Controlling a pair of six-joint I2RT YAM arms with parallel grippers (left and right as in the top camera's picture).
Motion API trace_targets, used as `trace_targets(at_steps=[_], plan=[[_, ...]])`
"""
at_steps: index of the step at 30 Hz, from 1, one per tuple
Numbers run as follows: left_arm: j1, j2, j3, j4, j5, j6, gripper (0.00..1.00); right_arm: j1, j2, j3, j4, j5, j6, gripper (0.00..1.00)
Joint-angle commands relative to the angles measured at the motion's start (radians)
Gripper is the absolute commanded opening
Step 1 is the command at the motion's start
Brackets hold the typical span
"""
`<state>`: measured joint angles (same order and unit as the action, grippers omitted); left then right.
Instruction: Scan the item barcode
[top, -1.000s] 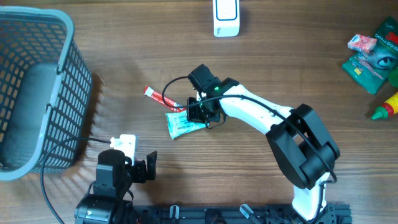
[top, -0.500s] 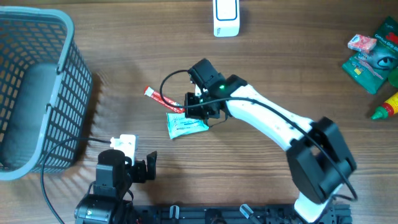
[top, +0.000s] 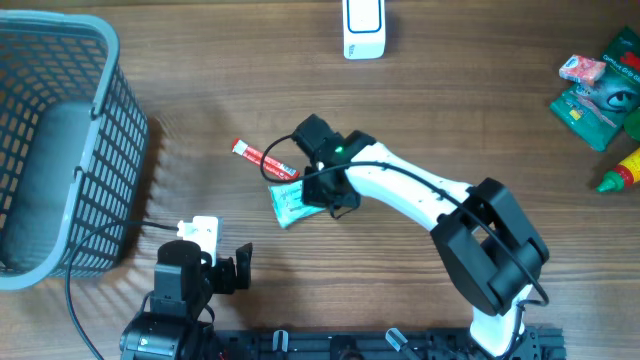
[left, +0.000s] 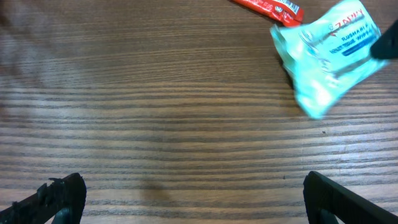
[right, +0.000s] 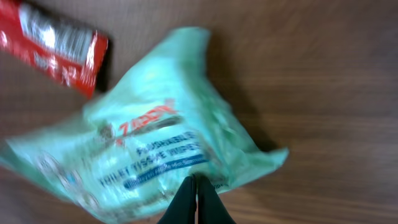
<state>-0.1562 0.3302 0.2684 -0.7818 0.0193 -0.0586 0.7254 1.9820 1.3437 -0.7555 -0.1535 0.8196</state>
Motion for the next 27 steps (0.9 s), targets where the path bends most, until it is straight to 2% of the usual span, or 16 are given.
trace_targets(at_steps=[1, 5, 7, 8, 10, 11, 16, 18, 20, 22, 25, 27], plan=[[-0.005, -0.001, -0.001, 0.003, -0.010, -0.002, 1.00, -0.068, -0.015, 0.042, -0.035, 0.101, -0.038, 0.04], [-0.005, -0.001, -0.001, 0.003, -0.010, -0.002, 1.00, -0.108, -0.051, 0.102, -0.092, 0.045, -0.035, 0.04], [-0.005, -0.001, -0.001, 0.003, -0.010, -0.002, 1.00, -0.106, -0.068, 0.127, -0.064, -0.035, -0.067, 0.04], [-0.005, -0.001, -0.001, 0.003, -0.010, -0.002, 1.00, -0.101, -0.071, 0.129, -0.031, -0.083, -0.100, 0.06], [-0.005, -0.001, -0.001, 0.003, -0.010, -0.002, 1.00, -0.087, -0.071, 0.129, 0.043, -0.156, -0.150, 0.18], [-0.005, -0.001, -0.001, 0.003, -0.010, -0.002, 1.00, -0.077, -0.064, 0.129, 0.074, -0.158, -0.151, 0.18], [-0.005, -0.001, -0.001, 0.003, -0.010, -0.002, 1.00, -0.017, -0.054, 0.122, 0.084, -0.155, -0.148, 0.18], [-0.005, -0.001, -0.001, 0.003, -0.010, -0.002, 1.00, 0.018, -0.054, 0.114, 0.084, -0.153, -0.148, 0.24], [-0.005, -0.001, -0.001, 0.003, -0.010, -0.002, 1.00, 0.053, -0.054, 0.108, 0.089, -0.127, -0.146, 0.36], [-0.005, -0.001, -0.001, 0.003, -0.010, -0.002, 1.00, 0.095, -0.054, 0.099, 0.093, -0.056, -0.130, 0.41], [-0.005, -0.001, -0.001, 0.003, -0.010, -0.002, 1.00, 0.148, -0.049, 0.082, 0.098, 0.068, -0.093, 0.40], [-0.005, -0.001, -0.001, 0.003, -0.010, -0.002, 1.00, 0.163, -0.039, 0.080, 0.097, 0.084, -0.084, 0.39]])
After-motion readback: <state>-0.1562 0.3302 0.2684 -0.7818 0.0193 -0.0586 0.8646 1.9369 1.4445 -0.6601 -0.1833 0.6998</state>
